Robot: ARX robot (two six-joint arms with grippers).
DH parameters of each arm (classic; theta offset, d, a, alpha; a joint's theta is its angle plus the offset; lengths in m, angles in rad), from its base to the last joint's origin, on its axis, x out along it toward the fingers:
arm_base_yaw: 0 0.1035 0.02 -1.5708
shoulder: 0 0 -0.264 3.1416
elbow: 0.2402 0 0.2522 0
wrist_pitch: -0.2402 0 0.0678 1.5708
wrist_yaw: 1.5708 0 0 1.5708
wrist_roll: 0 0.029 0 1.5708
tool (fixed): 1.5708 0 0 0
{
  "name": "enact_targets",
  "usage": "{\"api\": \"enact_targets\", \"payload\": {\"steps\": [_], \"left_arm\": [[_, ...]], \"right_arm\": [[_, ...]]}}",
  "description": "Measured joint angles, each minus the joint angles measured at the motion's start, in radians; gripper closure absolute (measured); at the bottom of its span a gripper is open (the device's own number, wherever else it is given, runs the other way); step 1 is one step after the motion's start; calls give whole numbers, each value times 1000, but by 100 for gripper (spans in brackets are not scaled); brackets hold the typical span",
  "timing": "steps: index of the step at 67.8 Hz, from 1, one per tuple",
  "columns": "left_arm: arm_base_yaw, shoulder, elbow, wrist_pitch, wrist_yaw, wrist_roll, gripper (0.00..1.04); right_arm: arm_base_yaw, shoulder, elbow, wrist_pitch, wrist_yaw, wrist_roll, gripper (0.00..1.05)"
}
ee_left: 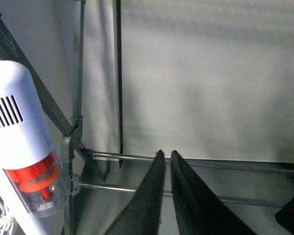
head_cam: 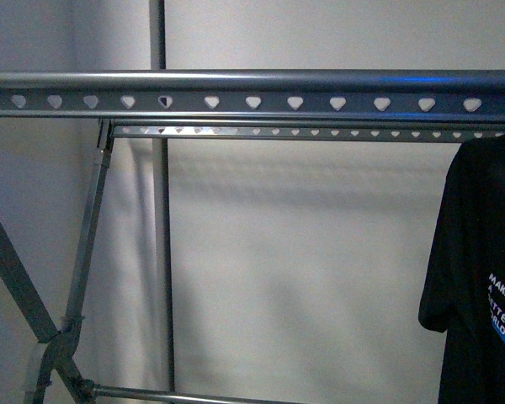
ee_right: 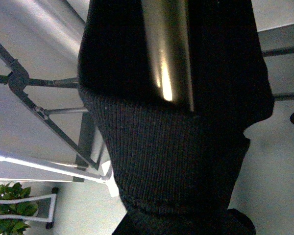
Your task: Hang clothes on hanger
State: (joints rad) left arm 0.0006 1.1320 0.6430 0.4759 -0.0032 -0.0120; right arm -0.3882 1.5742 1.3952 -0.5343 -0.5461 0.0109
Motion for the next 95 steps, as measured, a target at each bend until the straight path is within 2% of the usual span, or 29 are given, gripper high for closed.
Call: {"api": "enact_targets", "payload": {"steps": [2,19,42,58,91,95], "left_arm": [[0,-36,-58,29,0,1,102],[-1,-168,-272,110,3,8,101],[-1,-323,-445,129,3,10,101],[-1,-436,-522,95,2,10,101],[-1,-666,-602,-53,3,10,101],[-1,-681,-622,-36,3,10,101]], "right_arm": [[5,23,23,-8,10,10,98],[-3,103,67,19,53,67,98],[-6,66,-99,109,2,17,98],[-7,11,-155,142,-43,3,98],[-1,-46,-223,112,-39,-77,98],[-1,-46,-239,116,-36,-84,98]]}}
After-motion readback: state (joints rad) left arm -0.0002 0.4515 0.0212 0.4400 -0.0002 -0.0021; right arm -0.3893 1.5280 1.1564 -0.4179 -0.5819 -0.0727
